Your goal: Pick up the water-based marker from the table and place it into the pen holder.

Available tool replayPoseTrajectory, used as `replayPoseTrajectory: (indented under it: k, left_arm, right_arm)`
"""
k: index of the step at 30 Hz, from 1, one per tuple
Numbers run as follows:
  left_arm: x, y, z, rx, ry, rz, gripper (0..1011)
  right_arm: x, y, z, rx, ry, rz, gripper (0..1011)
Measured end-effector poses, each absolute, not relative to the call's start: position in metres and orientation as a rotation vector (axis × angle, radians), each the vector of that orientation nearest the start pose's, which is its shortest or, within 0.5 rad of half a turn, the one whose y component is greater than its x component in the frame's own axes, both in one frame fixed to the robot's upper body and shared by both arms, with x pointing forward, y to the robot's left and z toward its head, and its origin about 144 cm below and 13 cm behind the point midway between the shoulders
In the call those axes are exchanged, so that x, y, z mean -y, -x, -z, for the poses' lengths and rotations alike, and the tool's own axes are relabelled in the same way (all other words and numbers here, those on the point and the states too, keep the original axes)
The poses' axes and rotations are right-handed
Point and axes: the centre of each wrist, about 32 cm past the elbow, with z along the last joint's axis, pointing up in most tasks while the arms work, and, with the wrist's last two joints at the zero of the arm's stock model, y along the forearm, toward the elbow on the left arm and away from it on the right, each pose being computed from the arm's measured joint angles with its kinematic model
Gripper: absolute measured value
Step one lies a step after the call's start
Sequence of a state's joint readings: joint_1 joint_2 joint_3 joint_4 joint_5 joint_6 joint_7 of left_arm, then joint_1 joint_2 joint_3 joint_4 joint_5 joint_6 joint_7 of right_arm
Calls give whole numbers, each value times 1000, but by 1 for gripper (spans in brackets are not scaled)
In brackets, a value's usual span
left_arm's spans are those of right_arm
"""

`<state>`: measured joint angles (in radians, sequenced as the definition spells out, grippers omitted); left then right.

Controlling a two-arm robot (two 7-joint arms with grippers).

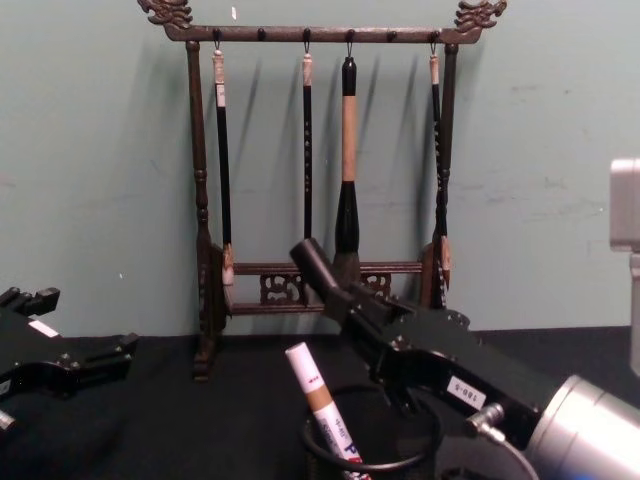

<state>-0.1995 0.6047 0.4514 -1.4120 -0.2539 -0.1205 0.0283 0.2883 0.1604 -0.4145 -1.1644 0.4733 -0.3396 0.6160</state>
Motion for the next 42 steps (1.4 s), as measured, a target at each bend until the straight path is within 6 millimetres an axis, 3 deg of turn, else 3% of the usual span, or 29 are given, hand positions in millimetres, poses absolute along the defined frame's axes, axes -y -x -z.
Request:
replayPoseTrajectory:
  k: [33,42]
  left_arm:
    - [-310,-489,-1140,285,-304,-1248,1001]
    - [-310,-489,-1140,285,-305,-1248,1001]
  right_arm:
    - [175,-512,-1097,-3,-200,685,209]
    - [175,-512,-1097,-4,-201,686,446]
